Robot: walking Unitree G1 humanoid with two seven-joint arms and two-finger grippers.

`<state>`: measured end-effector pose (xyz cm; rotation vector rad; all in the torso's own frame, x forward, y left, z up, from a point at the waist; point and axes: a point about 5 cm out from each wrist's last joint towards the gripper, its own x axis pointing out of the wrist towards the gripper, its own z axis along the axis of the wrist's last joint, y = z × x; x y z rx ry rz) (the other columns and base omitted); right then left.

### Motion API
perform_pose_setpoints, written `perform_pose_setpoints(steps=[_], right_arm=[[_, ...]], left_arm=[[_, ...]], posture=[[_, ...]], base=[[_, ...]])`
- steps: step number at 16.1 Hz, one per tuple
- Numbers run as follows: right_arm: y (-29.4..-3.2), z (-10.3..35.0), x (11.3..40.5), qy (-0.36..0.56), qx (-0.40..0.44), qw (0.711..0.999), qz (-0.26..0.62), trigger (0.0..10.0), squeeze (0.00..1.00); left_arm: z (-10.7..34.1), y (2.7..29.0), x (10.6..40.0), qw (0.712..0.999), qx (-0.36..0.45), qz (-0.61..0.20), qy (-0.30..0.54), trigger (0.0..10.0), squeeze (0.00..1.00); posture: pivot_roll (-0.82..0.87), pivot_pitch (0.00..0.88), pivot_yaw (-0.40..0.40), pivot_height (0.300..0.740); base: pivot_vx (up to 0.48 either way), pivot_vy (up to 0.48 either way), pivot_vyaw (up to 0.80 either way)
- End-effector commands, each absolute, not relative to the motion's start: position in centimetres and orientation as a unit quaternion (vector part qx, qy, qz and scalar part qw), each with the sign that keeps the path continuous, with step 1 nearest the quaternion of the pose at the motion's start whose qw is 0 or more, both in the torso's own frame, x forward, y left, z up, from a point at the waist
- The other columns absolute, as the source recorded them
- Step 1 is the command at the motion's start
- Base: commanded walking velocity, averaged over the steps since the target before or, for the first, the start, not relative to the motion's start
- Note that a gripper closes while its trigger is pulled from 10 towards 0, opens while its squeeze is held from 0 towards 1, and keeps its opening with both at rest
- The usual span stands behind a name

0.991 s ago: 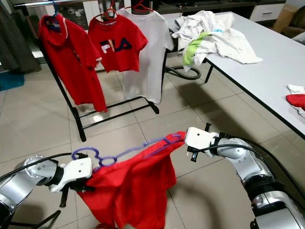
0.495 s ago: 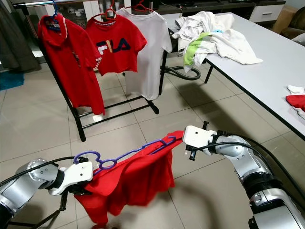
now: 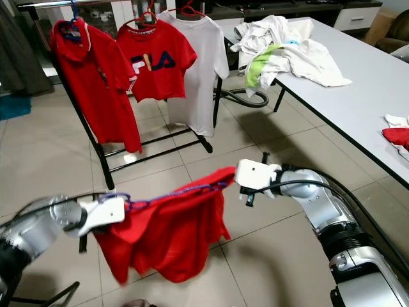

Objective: Hang hanger

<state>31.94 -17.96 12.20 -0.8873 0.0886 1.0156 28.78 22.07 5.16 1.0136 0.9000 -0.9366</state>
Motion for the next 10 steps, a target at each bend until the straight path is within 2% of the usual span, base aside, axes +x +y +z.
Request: perform_pose_setpoints(steps=[1, 3, 4, 6, 10], right_arm=[[-18.8, 15.4, 32.8, -0.002, -0.416, 0.803, 0.426, 0.0, 0.00], [-18.6, 15.6, 32.8, 0.002, -0.413, 0.808, 0.421, 0.0, 0.00], [-19.7, 14.9, 32.7, 0.025, -0.416, 0.809, 0.414, 0.0, 0.00], [-20.9, 13.9, 32.2, 0.056, -0.415, 0.810, 0.410, 0.0, 0.00], [-21.3, 13.0, 31.8, 0.080, -0.411, 0.809, 0.412, 0.0, 0.00]], left_arm=[[3.3, 26.8, 26.8, 0.630, 0.473, -0.350, 0.506, 0.0, 0.00], [4.1, 27.0, 27.9, 0.656, 0.468, -0.323, 0.497, 0.0, 0.00], [5.0, 27.0, 28.6, 0.685, 0.456, -0.316, 0.473, 0.0, 0.00], [6.1, 26.8, 29.1, 0.705, 0.444, -0.321, 0.450, 0.0, 0.00], [6.6, 27.8, 28.8, 0.698, 0.450, -0.318, 0.457, 0.0, 0.00]], posture=[[0.03, 0.000, -0.012, 0.740], [0.02, 0.000, -0.011, 0.740], [0.02, 0.000, -0.008, 0.740], [0.02, 0.000, -0.007, 0.740], [0.03, 0.000, -0.010, 0.740]], base=[[0.000, 0.000, 0.00], [0.000, 0.000, 0.00], [0.000, 0.000, 0.00], [0.000, 0.000, 0.00], [0.000, 0.000, 0.00]])
